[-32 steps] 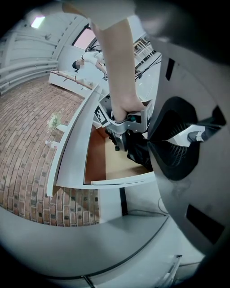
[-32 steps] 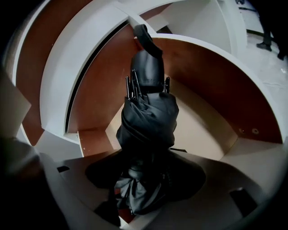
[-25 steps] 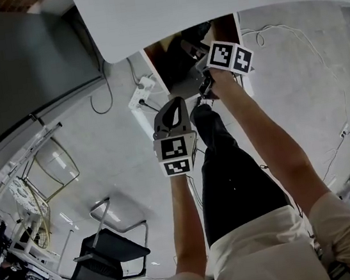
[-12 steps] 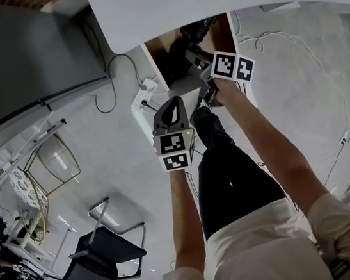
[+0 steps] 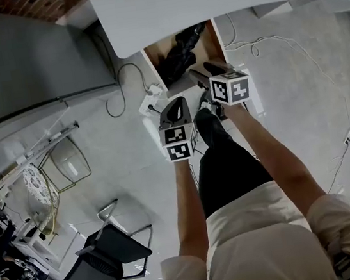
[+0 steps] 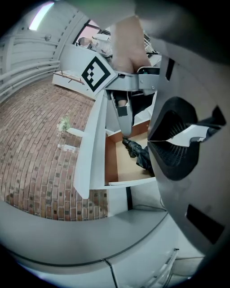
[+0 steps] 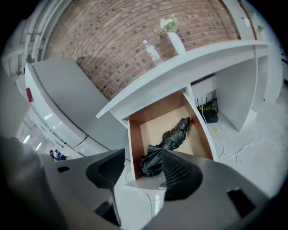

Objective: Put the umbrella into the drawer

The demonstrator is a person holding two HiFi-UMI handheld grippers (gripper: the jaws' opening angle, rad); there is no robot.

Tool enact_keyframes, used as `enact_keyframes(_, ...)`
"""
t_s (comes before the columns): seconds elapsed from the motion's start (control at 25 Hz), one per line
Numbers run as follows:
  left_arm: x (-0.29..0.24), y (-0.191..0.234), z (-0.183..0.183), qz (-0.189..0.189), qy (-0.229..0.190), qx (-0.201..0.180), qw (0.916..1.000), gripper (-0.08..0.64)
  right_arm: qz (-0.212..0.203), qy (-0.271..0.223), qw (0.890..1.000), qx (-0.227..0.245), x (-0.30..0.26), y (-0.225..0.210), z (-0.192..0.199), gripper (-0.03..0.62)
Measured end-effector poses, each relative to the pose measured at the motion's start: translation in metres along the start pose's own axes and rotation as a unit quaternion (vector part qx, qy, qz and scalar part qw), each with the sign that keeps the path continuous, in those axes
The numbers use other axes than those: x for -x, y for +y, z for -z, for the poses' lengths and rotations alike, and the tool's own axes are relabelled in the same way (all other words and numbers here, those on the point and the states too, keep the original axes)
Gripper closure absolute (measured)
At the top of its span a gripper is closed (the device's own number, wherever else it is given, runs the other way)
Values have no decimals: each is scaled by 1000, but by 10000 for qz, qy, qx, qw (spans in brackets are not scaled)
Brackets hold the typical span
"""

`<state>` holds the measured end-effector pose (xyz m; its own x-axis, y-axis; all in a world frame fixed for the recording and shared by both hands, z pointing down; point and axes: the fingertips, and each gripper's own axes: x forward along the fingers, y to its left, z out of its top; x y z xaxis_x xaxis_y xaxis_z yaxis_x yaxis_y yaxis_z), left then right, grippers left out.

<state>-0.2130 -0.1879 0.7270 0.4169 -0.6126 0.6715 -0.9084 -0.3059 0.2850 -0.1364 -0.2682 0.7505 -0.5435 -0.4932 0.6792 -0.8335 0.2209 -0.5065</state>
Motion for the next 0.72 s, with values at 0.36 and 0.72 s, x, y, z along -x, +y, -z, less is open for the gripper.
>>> enact_keyframes(0.36, 39, -22, -28, -213, -330, 97, 9992, 549, 67, -361, 9819, 1857, 69, 38, -21, 290)
enact_keyframes(0.72, 88, -44, -38, -437, -406, 88, 9982, 549, 79, -468, 9859, 1606, 126, 51, -8, 290)
